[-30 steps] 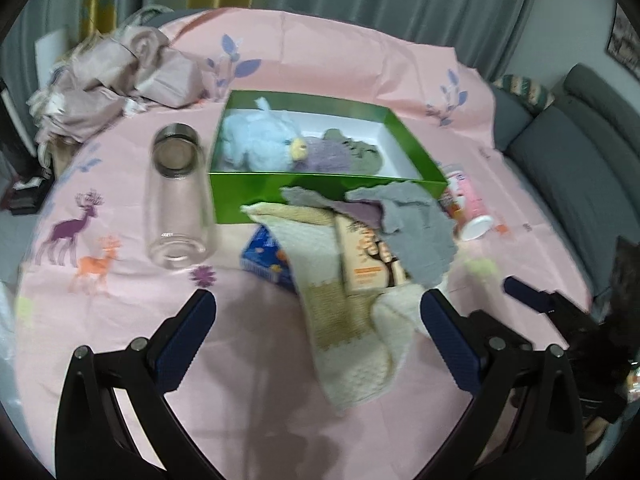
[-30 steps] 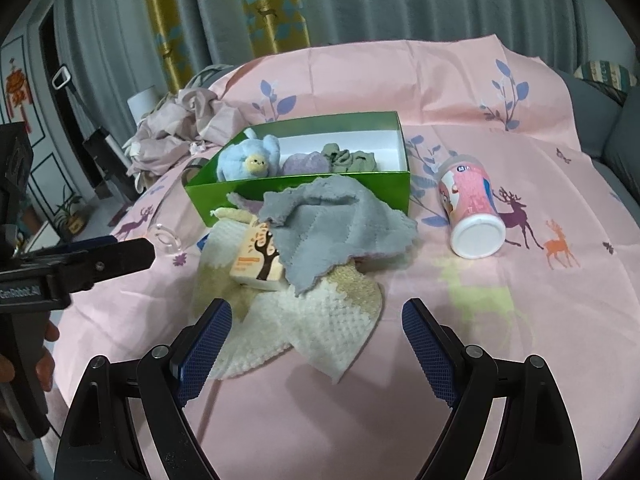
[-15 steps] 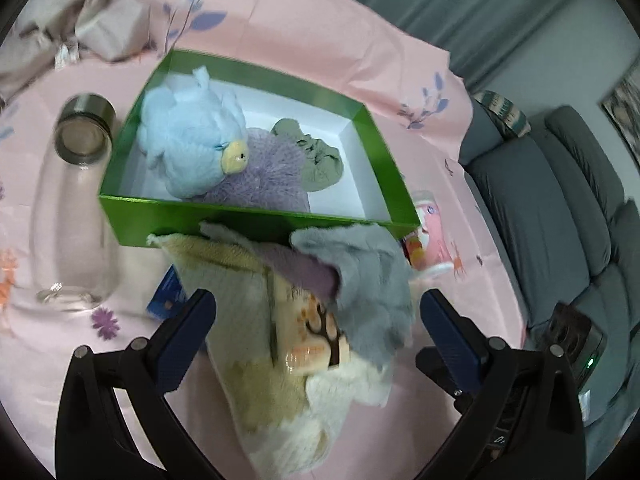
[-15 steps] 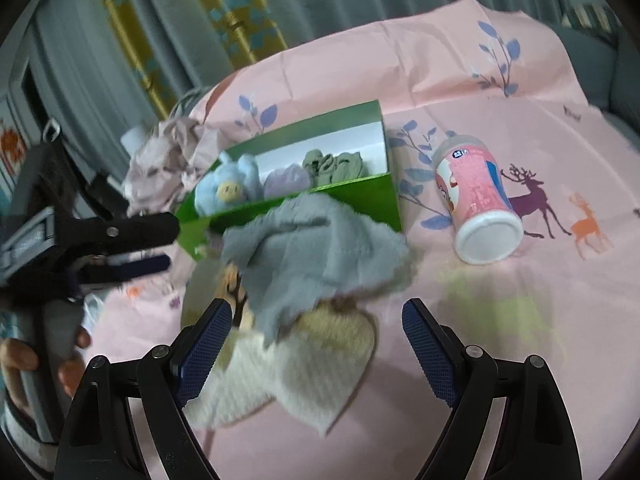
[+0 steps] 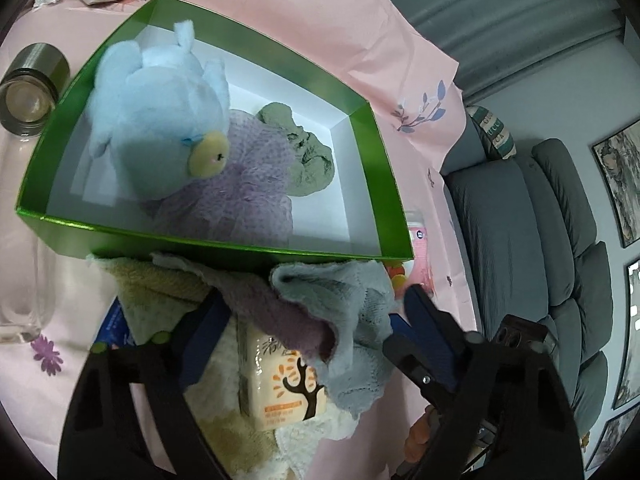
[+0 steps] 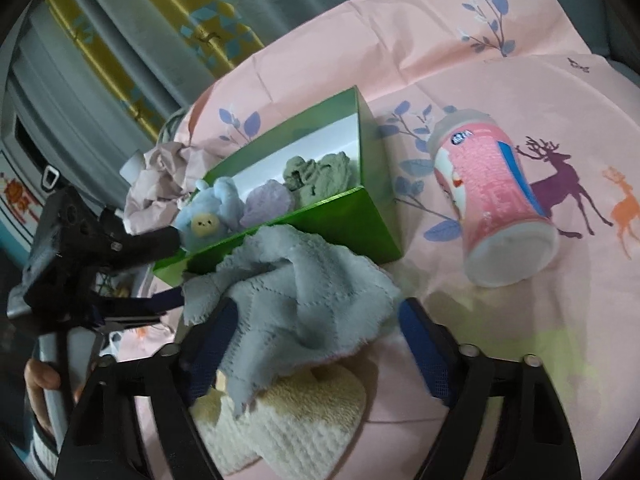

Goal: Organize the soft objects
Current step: 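Reach the right gripper to the grey lace cloth and grasp it, then carry the grey cloth into the green box and open the right gripper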

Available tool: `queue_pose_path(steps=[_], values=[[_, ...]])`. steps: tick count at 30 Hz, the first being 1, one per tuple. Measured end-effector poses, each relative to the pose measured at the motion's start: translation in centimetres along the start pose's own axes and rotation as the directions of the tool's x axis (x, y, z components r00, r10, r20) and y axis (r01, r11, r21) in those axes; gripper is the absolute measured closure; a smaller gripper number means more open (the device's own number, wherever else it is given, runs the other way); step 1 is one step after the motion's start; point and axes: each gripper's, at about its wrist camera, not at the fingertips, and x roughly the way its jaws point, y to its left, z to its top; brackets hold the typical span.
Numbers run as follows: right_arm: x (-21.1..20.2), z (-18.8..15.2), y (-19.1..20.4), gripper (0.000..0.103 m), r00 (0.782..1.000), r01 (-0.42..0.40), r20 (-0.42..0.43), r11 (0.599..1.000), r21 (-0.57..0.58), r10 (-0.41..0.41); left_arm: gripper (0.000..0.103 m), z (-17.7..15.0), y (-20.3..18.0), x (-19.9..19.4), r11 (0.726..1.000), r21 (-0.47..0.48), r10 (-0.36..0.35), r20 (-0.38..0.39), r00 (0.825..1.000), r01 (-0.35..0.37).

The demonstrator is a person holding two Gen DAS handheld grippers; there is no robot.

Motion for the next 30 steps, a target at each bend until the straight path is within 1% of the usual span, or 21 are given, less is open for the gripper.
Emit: queue_pose_path(steps=[1,2,4,5,6,7,8,9,11,15,17,23,28,30], values=[[0.0,0.1,0.0,0.032,1.000,-0.003,0.004,1.000,0.003,0.003,0.031,0.0,0.0,0.2,1.000,0.000,0.000,-0.002,1.000,0.000],[0.2,0.2,0.0,0.036,1.000,-0.003,0.006,1.000,0.008,0.003,0.033,0.2,0.1,0.4,1.000,-0.003,-0.004,-0.005,1.000,0.004],[0.6,0.4,-0.2,0.053,1.000,-0.009,0.001,1.000,0.024,0.009,0.044,0.2,0.3,0.7,1.000,-0.012,-0.003,-0.008,1.000,0.002],[0.7,0.5,-0.2,0.057,1.000,-0.014,0.000,0.999,0.031,0.014,0.049,0.2,0.5,0.7,1.000,-0.019,-0.001,-0.007,1.000,0.001],[0.8,0.6,-0.3,0.069,1.000,-0.009,-0.001,0.999,0.032,0.009,0.061,0.2,0.7,0.7,1.000,-0.023,0.004,-0.006,1.000,-0.004],[1.0,0.6,-0.2,0.080,1.000,0.006,0.000,1.000,0.029,-0.006,0.070,0.3,0.9,0.7,1.000,-0.026,0.010,-0.004,1.000,-0.010],[1.1,0.6,-0.1,0.085,1.000,0.011,-0.002,1.000,0.019,-0.011,0.073,0.3,1.1,0.7,0.999,-0.031,0.012,-0.003,1.000,-0.013],[1.2,0.7,0.0,0.091,1.000,0.011,-0.004,1.000,0.013,-0.011,0.081,0.3,1.4,0.6,0.999,-0.038,0.009,-0.003,1.000,-0.009],[1.4,0.7,0.2,0.093,1.000,0.024,-0.012,1.000,-0.005,-0.024,0.088,0.3,1.7,0.5,0.999,-0.049,0.006,0.000,1.000,-0.006],[0.8,0.6,1.1,0.095,1.000,-0.009,0.002,0.999,-0.033,0.009,0.091,-0.2,1.5,-0.2,0.999,-0.028,-0.018,0.007,1.000,0.018],[0.2,0.6,1.7,0.095,0.999,-0.035,0.012,0.998,-0.048,0.035,0.091,-0.5,0.8,-0.7,1.000,-0.005,-0.030,0.019,0.999,0.030],[-2.3,0.6,3.4,0.095,0.996,-0.068,0.049,0.994,-0.083,0.072,0.092,-1.4,-1.6,-3.0,0.995,0.064,-0.085,0.061,0.995,0.081],[-4.8,1.5,5.4,0.095,0.990,-0.087,0.098,0.987,-0.136,0.101,0.092,-1.6,-4.1,-5.2,0.987,0.134,-0.107,0.101,0.989,0.093],[-5.6,2.1,6.3,0.095,0.987,-0.092,0.120,0.983,-0.158,0.111,0.092,-1.2,-4.9,-6.2,0.984,0.161,-0.102,0.125,0.987,0.082]])
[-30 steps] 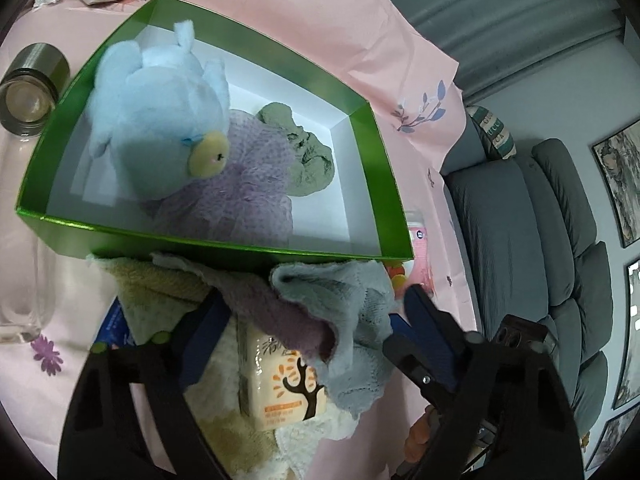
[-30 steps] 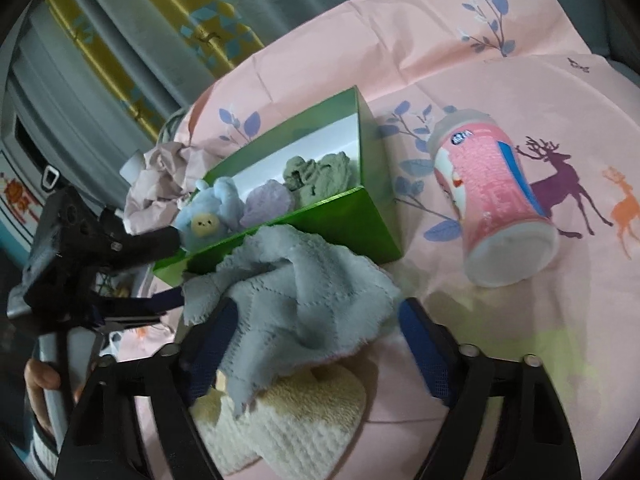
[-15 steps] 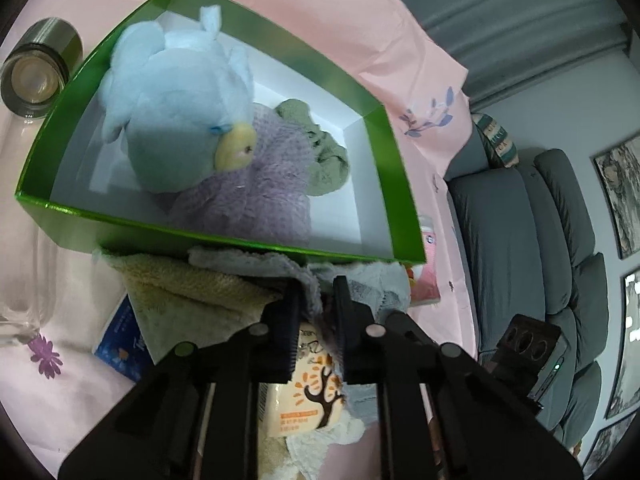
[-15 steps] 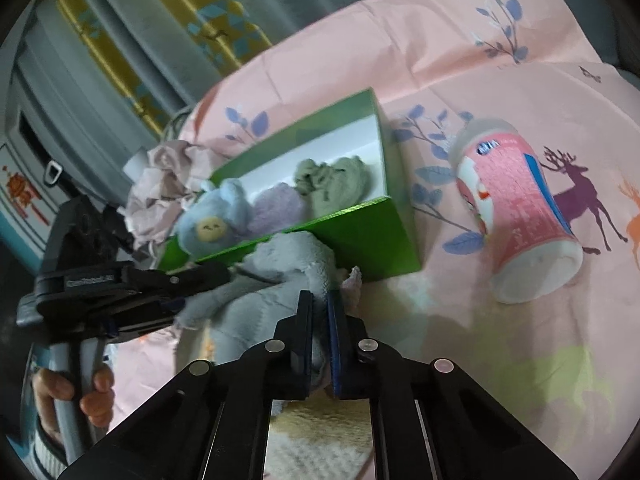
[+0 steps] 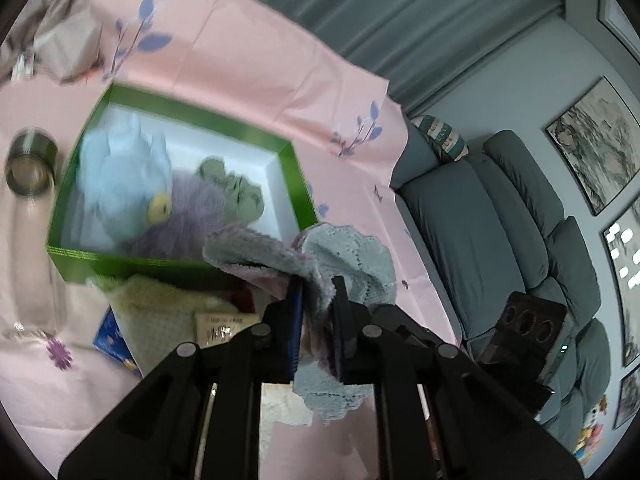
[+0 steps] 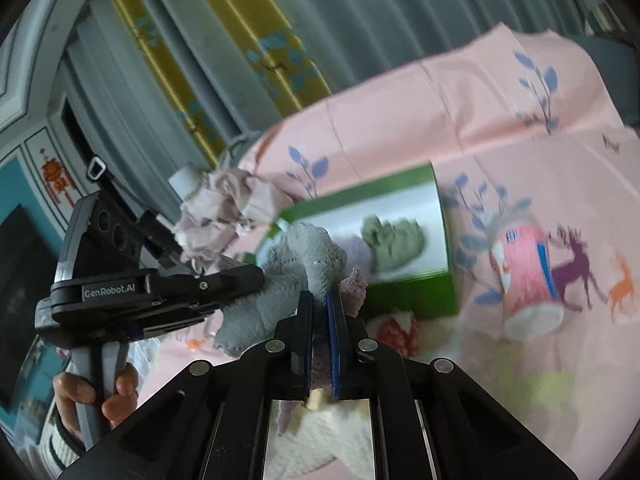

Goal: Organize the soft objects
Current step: 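Carry the grey cloth into the green box and open the right gripper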

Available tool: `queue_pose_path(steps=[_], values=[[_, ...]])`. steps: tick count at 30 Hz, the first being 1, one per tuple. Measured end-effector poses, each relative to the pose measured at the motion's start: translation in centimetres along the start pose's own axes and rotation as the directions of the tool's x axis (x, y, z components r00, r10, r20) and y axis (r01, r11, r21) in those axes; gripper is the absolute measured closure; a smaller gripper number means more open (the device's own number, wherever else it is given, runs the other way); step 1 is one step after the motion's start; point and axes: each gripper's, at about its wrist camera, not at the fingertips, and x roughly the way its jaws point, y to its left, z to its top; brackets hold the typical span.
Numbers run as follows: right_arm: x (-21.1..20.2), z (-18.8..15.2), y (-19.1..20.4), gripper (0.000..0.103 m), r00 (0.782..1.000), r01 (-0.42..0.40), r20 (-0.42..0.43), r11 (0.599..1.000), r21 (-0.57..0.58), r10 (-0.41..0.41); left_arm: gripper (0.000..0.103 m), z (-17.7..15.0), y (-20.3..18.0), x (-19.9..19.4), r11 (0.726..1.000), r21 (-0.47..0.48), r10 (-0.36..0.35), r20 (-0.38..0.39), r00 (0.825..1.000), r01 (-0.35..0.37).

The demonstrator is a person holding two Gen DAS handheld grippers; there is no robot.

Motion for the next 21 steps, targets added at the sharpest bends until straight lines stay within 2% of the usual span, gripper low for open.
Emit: queue_pose_path(steps=[6,12,16,21], values=[[-0.4,2.9,2.1,0.095,0.998,0.012,0.055,0.997,-0.073,-0.008,0.092,2.5,-1.5,-0.7,0.998,0.060,0.029,0.040,0.999,-0.032],[1.4,5.9,3.1,0.095,0.995,0.036,0.100,0.993,-0.110,-0.025,0.092,5.4,-1.2,0.0,0.995,0.073,0.062,0.067,0.996,-0.067],[3.5,7.2,2.6,0.095,0.994,0.070,0.092,0.991,-0.116,-0.060,0.092,7.0,0.0,1.1,0.992,0.075,0.099,0.068,0.993,-0.104],[7.6,7.6,0.9,0.095,0.993,0.118,0.031,0.985,-0.124,-0.115,0.091,7.8,2.9,4.6,0.979,0.081,0.185,0.026,0.982,-0.186]])
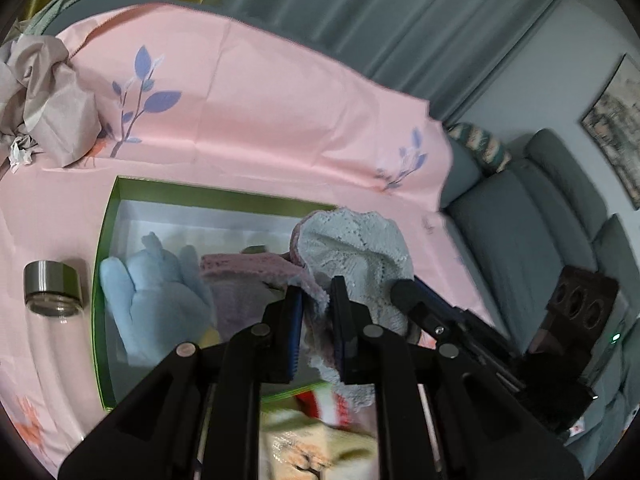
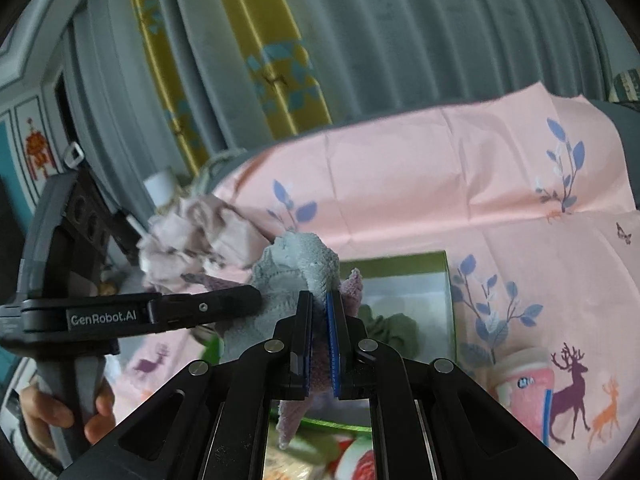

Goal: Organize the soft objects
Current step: 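Carry the grey cloth into the green box and open the right gripper, then withdraw the right gripper and move it toward the orange tissue pack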

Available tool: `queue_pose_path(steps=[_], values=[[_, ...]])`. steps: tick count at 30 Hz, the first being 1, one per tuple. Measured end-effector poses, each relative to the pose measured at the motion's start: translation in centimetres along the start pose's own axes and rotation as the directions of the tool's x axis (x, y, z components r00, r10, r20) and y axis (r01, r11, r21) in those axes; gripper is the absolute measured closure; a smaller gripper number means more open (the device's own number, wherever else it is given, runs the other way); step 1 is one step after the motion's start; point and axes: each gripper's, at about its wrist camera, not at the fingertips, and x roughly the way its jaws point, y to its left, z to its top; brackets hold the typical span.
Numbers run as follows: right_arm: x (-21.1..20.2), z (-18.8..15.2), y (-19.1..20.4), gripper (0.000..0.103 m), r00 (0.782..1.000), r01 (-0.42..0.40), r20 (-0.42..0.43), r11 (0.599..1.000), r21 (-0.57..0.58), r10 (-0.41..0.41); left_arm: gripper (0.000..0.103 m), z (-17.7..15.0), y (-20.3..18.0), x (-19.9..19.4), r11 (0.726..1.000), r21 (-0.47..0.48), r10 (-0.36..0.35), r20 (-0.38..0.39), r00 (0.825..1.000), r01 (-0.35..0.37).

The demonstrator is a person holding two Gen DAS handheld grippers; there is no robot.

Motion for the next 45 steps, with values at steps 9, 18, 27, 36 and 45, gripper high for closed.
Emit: queue_pose_path(steps=[9,18,27,36,45], values=[[6.0,-2.1,-2.0,0.095,0.981,0.126,-0.142,0.990,-0.061,-0.134,0.045,-0.6,2.4,3.9,0.994,0.012,0.111,-0.055,0.992,-0.111],[4.3,-2.8,-1.9,0.036,0.973,0.179,-0.135,0.981,-0.074,-0.188,0.016,-1.1,1.2,1.5,0.988,0.053,0.144,-0.005,0.990,-0.143],[-0.3,-3.6,-0.3,0.023,0.958,0.254,-0.113,0.963,-0.089,-0.263,0.001,-3.1,-0.6,-1.6,0.961,0.136,0.241,0.029,0.970,-0.242],[-4.9,-4.0,1.5,0.021,0.956,0.277,-0.080,0.958,-0.075,-0.282,0.001,-5.8,-1.8,-5.1,0.931,0.175,0.310,0.083,0.947,-0.320],[-8.2,-5.5,3.4,0.021,0.956,0.277,-0.076,0.956,-0.095,-0.285,0.001,-9.0,-2.3,-7.8,0.928,0.164,0.325,0.091,0.941,-0.336]])
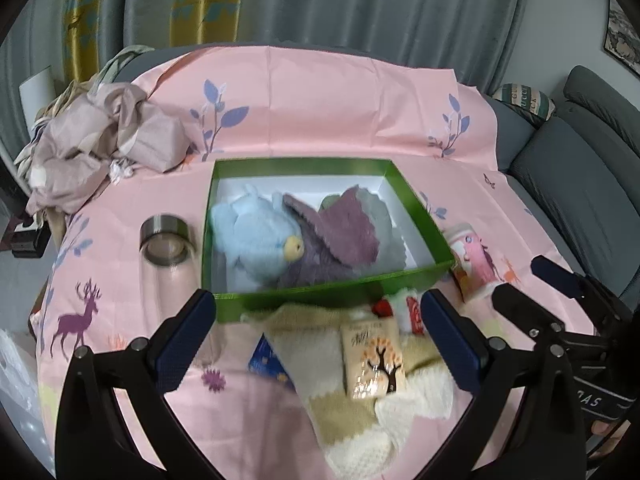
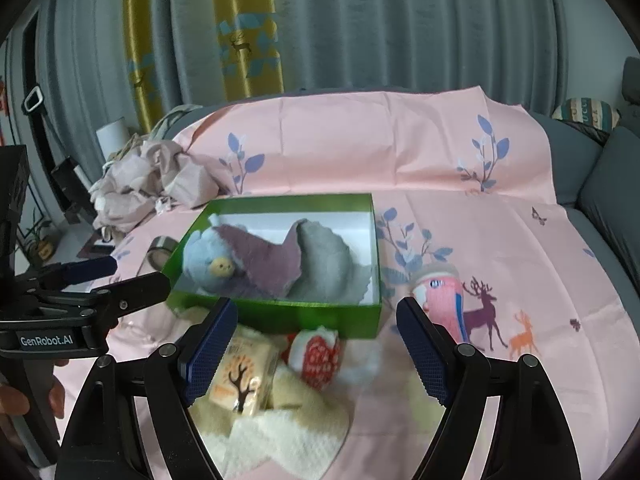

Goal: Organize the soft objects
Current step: 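Withdraw the right gripper and move it toward the orange tissue pack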

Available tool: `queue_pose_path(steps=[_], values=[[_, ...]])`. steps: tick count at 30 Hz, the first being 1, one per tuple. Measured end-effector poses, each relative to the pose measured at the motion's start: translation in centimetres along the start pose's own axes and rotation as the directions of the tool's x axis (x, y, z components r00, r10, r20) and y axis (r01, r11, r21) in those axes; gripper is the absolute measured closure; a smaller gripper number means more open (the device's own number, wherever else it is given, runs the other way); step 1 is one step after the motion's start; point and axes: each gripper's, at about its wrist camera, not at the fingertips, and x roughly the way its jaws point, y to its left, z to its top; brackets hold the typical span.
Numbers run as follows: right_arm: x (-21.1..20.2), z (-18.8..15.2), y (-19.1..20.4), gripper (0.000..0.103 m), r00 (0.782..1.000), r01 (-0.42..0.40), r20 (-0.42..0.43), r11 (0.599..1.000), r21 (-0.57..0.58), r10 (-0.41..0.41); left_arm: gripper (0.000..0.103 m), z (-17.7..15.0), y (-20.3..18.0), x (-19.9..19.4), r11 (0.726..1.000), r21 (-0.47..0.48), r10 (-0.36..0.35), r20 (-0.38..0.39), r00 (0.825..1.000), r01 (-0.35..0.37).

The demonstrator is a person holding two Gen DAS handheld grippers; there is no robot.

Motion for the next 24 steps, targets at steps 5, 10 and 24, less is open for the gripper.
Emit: queue_pose_path(steps=[5,10,24], values=[[-1.6,-1.2,0.4,0.021,1.000,0.002,-0.001,1.000,-0.008,-0.002,0.001,-1.7,0.3,-1.3,1.000,-0.025,0.007,0.001,1.000,-0.007],[-2.9,-2.2,0.7,0.021,1.000,-0.004,0.000,1.000,-0.010,0.004,0.001,-3.0,0.7,-2.6,0.999,-0.046,0.021,0.006,1.000,-0.021],[-4.7,-4.5,1.0,0.021,0.999,-0.042,-0.007,0.999,0.009,0.042,0.001,-6.5,0.5,-4.7,0.997,-0.037,0.061,0.002,0.998,-0.061]])
